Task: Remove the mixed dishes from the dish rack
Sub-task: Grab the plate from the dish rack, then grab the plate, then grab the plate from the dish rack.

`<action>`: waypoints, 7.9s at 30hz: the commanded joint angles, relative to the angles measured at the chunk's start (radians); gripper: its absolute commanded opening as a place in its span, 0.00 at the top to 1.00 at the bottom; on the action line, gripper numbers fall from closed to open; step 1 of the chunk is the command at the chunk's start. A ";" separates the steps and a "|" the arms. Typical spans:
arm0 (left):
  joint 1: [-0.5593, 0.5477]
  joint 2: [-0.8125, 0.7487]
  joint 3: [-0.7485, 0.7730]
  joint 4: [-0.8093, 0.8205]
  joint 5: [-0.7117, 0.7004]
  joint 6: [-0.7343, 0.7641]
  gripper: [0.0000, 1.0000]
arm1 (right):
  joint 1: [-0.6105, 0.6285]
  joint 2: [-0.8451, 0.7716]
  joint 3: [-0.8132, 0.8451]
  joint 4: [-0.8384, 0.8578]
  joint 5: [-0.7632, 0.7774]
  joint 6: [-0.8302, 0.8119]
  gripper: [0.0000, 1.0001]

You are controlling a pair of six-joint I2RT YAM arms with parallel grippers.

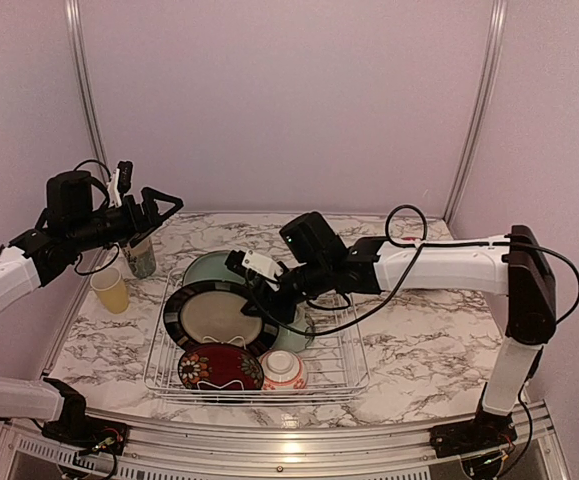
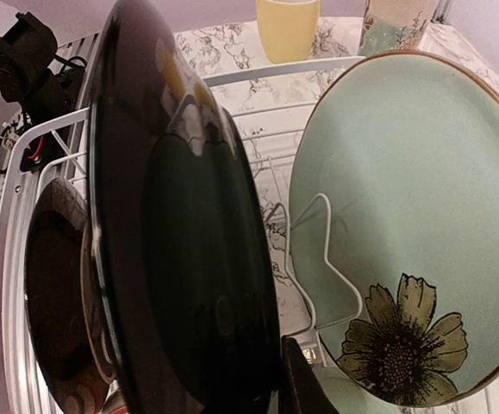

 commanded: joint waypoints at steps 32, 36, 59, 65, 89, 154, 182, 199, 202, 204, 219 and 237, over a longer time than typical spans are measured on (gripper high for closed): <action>-0.006 -0.012 0.009 -0.026 -0.020 0.017 0.01 | 0.031 -0.269 0.028 0.115 0.144 0.084 1.00; -0.006 -0.012 0.009 -0.030 -0.022 0.019 0.01 | 0.032 -0.323 -0.003 0.176 0.206 0.110 1.00; -0.007 -0.026 -0.007 -0.035 -0.027 0.024 0.01 | -0.580 -0.662 -0.539 0.788 -0.109 1.007 1.00; -0.007 -0.021 -0.002 -0.034 -0.026 0.025 0.01 | -0.793 -0.716 -0.679 0.827 -0.106 1.177 1.00; -0.007 -0.011 -0.004 -0.031 -0.017 0.024 0.01 | -1.130 -0.683 -0.838 0.683 0.039 1.392 1.00; -0.007 0.009 0.002 -0.033 -0.017 0.034 0.01 | -1.205 -0.166 -0.608 0.589 -0.042 1.200 0.46; -0.007 -0.017 -0.014 -0.026 -0.013 0.030 0.01 | -1.203 -0.250 -0.585 0.275 0.100 0.951 0.25; -0.008 -0.020 -0.003 -0.036 -0.018 0.024 0.01 | -1.188 -0.166 -0.502 0.281 0.076 0.912 0.26; -0.009 -0.014 0.002 -0.034 -0.020 0.026 0.01 | -1.188 -0.228 -0.521 0.221 0.132 0.881 0.25; -0.010 -0.004 0.002 -0.025 -0.016 0.026 0.01 | -1.188 -0.290 -0.546 0.206 0.171 0.857 0.25; -0.026 0.042 0.021 0.002 -0.010 0.012 0.01 | -0.815 -0.602 -0.508 0.280 0.212 0.380 0.22; -0.034 -0.001 0.018 -0.043 -0.041 0.024 0.01 | -0.256 -0.190 -0.072 0.116 0.023 0.147 0.19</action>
